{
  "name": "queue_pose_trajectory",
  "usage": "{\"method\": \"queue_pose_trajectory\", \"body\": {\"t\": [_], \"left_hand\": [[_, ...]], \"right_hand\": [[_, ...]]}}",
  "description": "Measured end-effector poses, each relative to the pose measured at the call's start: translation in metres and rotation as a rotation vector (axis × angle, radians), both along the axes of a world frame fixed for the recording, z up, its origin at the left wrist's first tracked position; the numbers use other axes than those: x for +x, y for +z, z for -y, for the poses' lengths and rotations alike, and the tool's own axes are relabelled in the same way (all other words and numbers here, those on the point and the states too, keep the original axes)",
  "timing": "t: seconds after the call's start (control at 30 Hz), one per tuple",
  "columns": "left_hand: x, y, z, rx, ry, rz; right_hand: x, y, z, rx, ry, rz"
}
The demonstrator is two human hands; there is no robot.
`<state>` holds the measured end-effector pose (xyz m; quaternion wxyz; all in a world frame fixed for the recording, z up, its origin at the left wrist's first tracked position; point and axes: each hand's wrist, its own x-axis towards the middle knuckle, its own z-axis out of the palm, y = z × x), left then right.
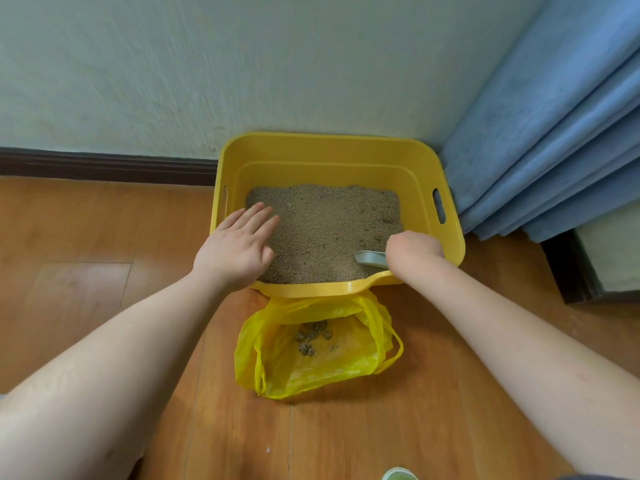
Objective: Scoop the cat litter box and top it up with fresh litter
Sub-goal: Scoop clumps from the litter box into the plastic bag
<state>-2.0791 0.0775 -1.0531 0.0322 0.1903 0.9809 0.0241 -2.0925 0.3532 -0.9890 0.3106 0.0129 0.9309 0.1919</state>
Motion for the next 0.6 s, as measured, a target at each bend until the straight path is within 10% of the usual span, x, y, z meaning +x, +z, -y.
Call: {"method": "queue_pose_trajectory", "body": {"t": [0.6], "left_hand": [[-0.001,0.002,0.0,0.02,0.029,0.009]], "right_hand": [[-0.032,-0.055,0.02,-0.035,-0.023,0.307]]}}
